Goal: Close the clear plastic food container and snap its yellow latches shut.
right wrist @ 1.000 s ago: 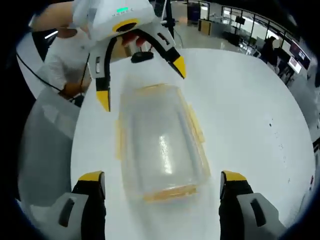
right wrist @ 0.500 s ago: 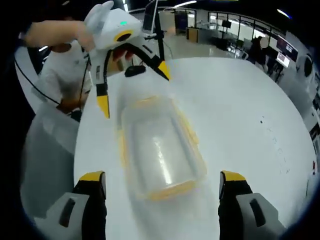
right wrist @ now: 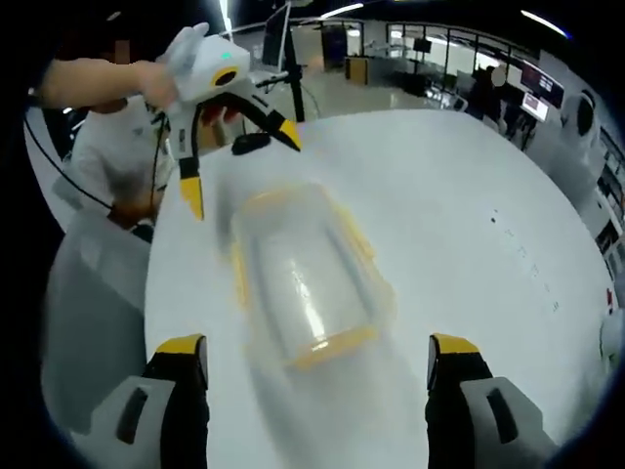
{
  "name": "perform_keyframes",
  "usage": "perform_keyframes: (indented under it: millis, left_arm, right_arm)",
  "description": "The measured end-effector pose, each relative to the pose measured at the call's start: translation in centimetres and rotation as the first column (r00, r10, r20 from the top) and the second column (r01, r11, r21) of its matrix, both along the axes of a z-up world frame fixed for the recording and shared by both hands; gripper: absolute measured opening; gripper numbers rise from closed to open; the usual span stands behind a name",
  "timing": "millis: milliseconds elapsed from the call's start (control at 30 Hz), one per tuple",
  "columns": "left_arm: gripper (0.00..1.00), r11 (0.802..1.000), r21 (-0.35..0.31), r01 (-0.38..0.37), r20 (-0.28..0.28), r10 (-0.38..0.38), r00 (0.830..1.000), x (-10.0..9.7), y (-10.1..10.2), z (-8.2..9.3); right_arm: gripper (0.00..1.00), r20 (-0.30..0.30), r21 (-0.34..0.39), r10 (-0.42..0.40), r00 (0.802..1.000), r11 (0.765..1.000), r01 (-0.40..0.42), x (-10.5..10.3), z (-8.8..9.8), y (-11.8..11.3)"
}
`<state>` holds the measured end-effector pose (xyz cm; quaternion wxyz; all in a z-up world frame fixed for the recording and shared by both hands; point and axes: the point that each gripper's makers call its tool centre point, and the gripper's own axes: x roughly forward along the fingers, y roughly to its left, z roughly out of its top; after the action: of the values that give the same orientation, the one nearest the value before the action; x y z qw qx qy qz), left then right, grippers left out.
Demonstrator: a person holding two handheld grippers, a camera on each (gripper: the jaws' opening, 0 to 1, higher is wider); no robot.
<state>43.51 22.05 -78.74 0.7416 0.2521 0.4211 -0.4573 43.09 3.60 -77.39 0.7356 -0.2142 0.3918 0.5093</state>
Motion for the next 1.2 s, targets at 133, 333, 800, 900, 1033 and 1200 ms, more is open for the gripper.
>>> perform_keyframes:
  millis: [133,333,800,900,1033,1200]
  left_arm:
    - [0.99,1.000,-0.017,-0.025,0.001,0.025,1.000,-0.3,0.3,0.0]
    - [0.99,0.995,-0.063,-0.073,-0.020,0.072,0.997,-1.1,0.3,0.0]
    - [0.99,0.966,-0.176,-0.190,-0.039,0.186,0.982,-2.4,0.8,0.6]
    - [0.99,0.955,-0.208,-0.211,-0.036,0.208,0.978,-2.5,0.8,0.8]
    - [0.99,0.948,-0.217,-0.233,-0.037,0.231,0.972,-3.2,1.1,0.6]
    - [0.99,0.934,-0.245,-0.259,-0.038,0.257,0.966,-3.9,1.1,0.7]
  right_arm:
    - [0.94,0.002,0.038,-0.040,0.999,0.998,0.040,0.0,0.5,-0.4]
    - [0.93,0.002,0.067,-0.079,0.997,0.995,0.079,-0.6,0.9,-1.0]
    - [0.93,0.009,0.130,-0.151,0.988,0.980,0.149,-2.0,1.5,-1.7]
    - [0.93,0.013,0.141,-0.162,0.987,0.977,0.158,-2.6,1.4,-1.8]
    - [0.92,0.010,0.167,-0.197,0.980,0.967,0.193,-3.1,1.4,-2.0]
    - [0.92,0.035,0.207,-0.224,0.974,0.955,0.212,-3.4,2.0,-2.0]
